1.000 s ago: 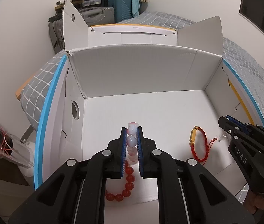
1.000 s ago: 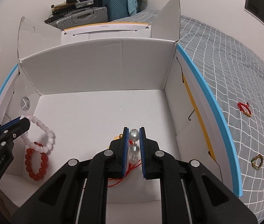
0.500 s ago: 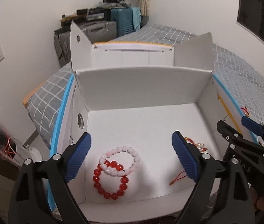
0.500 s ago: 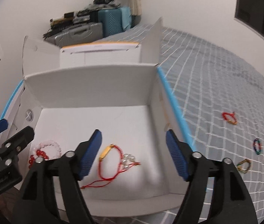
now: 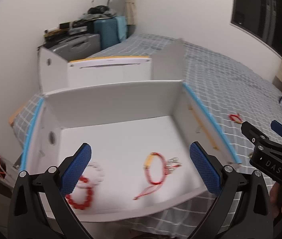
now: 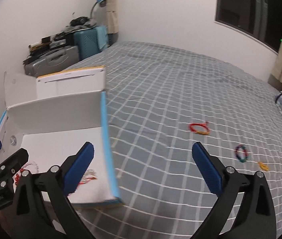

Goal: Organize jewelry
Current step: 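Move both tools back over the bracelets left on the bed, then grasp the wooden bead bracelet with left tool while right tool grasps yellow bead bracelet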

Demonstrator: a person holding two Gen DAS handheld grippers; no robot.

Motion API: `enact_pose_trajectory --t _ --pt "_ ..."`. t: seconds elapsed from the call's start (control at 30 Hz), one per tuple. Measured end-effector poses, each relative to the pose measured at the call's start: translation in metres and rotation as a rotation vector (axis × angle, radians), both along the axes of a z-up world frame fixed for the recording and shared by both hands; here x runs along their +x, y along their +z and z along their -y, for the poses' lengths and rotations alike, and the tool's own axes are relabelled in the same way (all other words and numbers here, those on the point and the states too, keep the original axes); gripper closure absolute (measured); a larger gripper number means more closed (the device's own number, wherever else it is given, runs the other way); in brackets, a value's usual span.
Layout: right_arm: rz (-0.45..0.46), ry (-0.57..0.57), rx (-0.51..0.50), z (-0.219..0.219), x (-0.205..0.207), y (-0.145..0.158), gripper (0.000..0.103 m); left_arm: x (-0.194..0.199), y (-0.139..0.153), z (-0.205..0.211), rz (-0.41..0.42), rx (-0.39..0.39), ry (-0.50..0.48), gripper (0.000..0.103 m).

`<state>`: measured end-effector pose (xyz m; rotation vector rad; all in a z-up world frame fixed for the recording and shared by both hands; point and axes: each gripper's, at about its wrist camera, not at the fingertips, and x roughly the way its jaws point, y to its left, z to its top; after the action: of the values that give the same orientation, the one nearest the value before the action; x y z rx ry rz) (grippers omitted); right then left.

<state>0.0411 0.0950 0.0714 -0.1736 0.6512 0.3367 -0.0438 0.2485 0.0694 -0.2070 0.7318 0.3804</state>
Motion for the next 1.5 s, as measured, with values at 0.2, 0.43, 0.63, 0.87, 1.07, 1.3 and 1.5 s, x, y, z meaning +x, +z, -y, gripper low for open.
enact_pose_trajectory --t 0.2,0.43,0.63,0.87,1.07,1.3,1.5 --pt "0.014 -0.068 0.01 0.053 0.012 0.007 0.008 0.019 0.007 0.049 0.015 0.013 -0.08 0.006" --pt "0.016 -0.165 0.025 0.126 0.031 0.009 0.008 0.051 0.006 0.115 0.022 0.023 -0.187 0.006" --pt "-0.001 -0.241 0.026 0.184 0.051 -0.003 0.008 0.084 -0.006 0.176 0.023 0.018 -0.292 0.006" --pt "-0.044 -0.332 0.021 0.246 0.076 -0.029 0.008 0.116 -0.032 0.233 -0.002 0.006 -0.389 0.006" --pt "-0.075 -0.39 0.02 0.285 0.095 -0.052 0.008 0.147 -0.06 0.271 -0.042 -0.007 -0.45 0.006" --pt "-0.108 -0.433 0.013 0.313 0.128 -0.087 0.008 0.187 -0.099 0.295 -0.091 0.001 -0.497 0.006" --pt "-0.152 -0.451 -0.011 0.33 0.164 -0.124 0.008 0.211 -0.137 0.299 -0.143 0.002 -0.525 0.006"
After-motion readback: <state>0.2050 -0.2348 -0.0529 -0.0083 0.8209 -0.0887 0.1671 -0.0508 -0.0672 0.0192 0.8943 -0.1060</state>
